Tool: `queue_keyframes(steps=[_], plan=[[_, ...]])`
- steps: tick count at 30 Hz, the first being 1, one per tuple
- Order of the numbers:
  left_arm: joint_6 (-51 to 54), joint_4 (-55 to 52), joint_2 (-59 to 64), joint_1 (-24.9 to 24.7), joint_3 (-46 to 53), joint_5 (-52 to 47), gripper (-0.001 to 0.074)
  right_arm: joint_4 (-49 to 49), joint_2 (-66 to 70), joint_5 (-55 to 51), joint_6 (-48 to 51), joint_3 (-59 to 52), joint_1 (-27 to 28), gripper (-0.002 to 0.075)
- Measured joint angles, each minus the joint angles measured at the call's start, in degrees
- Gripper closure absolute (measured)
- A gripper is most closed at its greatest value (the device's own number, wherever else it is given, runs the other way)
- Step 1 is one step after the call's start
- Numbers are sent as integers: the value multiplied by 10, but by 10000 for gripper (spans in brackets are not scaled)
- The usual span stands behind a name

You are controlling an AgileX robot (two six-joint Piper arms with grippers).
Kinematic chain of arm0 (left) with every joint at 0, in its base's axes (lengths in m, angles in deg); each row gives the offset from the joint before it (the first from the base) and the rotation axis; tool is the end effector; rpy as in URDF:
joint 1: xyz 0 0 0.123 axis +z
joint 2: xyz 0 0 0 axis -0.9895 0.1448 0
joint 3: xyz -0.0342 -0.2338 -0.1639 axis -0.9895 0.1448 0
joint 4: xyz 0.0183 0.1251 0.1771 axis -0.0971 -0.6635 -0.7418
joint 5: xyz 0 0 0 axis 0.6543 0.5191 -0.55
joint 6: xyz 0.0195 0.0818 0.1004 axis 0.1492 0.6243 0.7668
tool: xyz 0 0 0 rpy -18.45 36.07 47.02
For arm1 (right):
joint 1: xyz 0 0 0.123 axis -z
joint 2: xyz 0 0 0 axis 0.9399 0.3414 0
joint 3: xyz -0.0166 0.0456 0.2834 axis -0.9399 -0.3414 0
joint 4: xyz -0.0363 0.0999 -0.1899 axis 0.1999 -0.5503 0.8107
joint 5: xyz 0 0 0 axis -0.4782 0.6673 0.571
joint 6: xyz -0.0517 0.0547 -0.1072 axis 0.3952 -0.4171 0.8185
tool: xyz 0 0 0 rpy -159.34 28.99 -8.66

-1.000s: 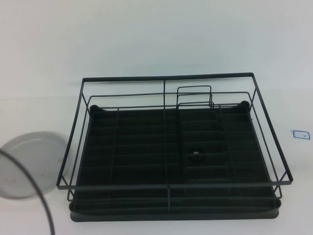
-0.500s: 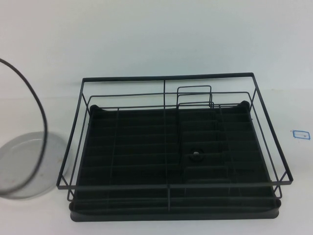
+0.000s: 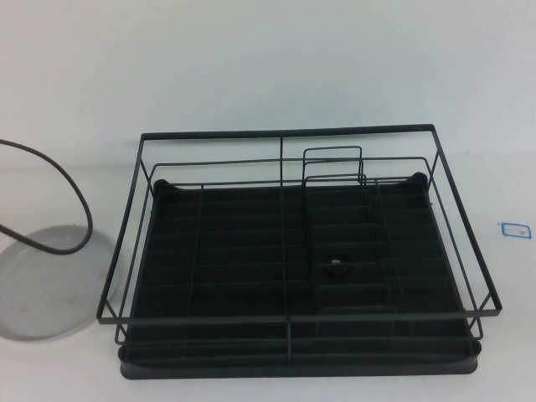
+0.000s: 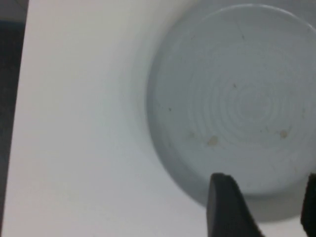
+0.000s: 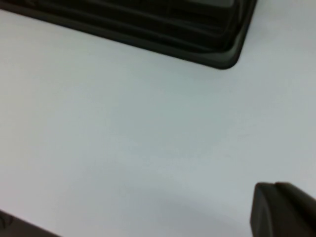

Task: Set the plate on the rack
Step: Pick up the plate from the table

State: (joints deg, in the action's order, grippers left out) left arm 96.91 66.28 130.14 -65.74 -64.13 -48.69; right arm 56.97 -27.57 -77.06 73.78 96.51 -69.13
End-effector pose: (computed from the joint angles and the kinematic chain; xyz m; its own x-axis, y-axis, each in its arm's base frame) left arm 0.2939 0.0653 0.2509 -0.8695 -0.1322 -0.4760 -0.1137 0.9912 -0.0675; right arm 0.0983 0.0389 0.2584 -0.8445 -0.2061 -0.4944 -0.3254 0.9306 0.1679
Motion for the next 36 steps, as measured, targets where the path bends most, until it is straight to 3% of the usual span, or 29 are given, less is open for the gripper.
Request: queue_keyframes(steps=[11, 20, 24, 36], plan=[[-19, -33, 101, 13, -6, 91, 409, -79, 0, -24, 54, 0, 0, 707], [-23, -15, 196, 29, -48, 98, 453, -91, 0, -24, 60, 0, 0, 707], [-2, 24, 213, 28, -57, 106, 453, -114, 0, -24, 79, 0, 0, 707], [9, 5, 233, 28, -58, 144, 454, -169, 0, -13, 112, 0, 0, 707]])
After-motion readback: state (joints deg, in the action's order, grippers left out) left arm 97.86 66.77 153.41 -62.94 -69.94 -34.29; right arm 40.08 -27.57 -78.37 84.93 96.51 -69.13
